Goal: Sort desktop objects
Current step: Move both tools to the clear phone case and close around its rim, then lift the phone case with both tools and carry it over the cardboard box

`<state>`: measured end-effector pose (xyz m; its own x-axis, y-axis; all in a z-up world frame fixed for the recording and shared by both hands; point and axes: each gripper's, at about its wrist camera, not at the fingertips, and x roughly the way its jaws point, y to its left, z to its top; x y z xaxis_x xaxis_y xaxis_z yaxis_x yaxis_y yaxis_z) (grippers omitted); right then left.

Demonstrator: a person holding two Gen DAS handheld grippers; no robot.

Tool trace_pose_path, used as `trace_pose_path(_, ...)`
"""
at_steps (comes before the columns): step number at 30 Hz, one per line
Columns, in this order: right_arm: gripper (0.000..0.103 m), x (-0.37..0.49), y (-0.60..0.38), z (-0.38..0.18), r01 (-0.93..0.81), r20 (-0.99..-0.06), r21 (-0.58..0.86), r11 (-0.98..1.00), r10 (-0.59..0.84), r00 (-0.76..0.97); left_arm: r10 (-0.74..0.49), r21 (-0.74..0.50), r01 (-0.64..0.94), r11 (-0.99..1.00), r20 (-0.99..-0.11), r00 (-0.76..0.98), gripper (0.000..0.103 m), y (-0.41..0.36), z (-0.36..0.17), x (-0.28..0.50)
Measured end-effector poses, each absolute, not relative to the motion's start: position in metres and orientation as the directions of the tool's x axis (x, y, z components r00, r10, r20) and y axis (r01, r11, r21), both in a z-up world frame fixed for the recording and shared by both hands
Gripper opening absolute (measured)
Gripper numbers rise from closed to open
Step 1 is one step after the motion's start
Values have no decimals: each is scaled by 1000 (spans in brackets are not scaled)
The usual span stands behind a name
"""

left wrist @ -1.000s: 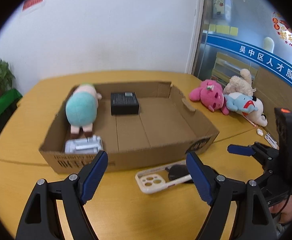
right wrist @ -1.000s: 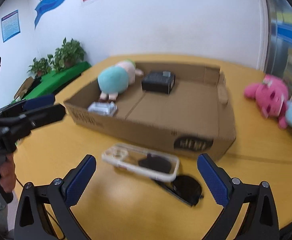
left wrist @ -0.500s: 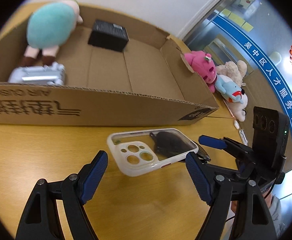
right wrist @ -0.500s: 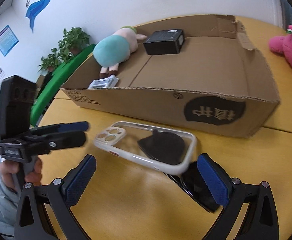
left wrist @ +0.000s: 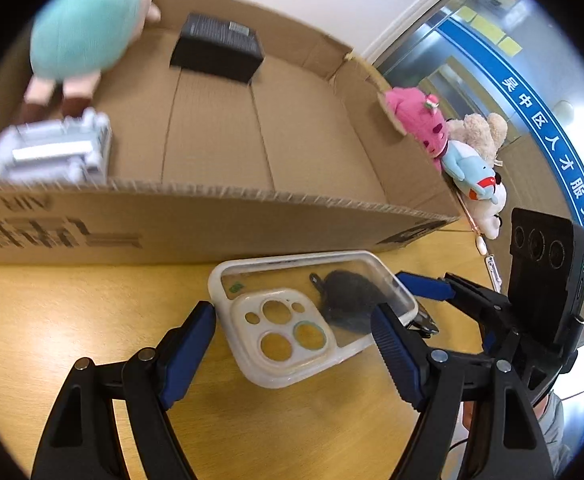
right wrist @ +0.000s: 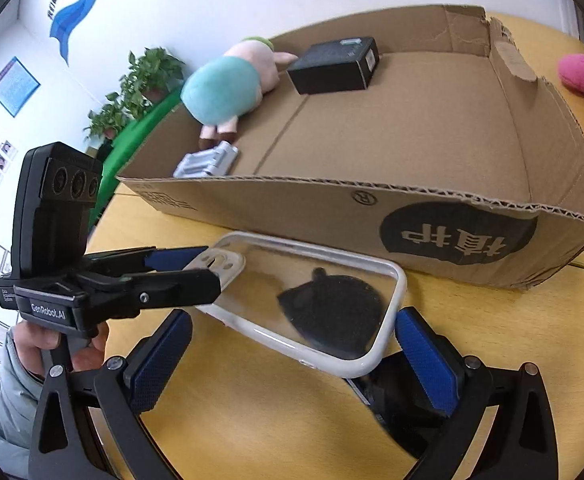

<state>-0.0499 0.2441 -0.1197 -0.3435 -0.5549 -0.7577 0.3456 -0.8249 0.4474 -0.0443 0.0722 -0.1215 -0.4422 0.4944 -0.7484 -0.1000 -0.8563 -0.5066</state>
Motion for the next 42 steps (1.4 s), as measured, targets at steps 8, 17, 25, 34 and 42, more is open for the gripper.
trace_pose_path(8,103,-12,232,-85,413,-648,482,-773,-631,-426,455,-423,-201,-884,-674,-582,79,60,-73,-9)
trace_pose_path(17,103,24,203,-79,509,-610,486,-711,-692,-385,453,-416,-208,-885,-669,-589,79,43,-85,26)
trace_pose_path(25,103,22,209,-109,391,-704,437,-810,-579,-412,380,-403,-84,-911,-745,-548,79,20,-116,27)
trace_pose_path(34,60,19,193,-132,362,-789,270,-892,-420,-448,329,-335,-77,-939,-813,-480,71,30,-142,4)
trace_pose_path(42,23,22,188,-143,369,-819,177,-913,-345,-460,216,-231,-27,-973,-851,-479,19,31,-148,10)
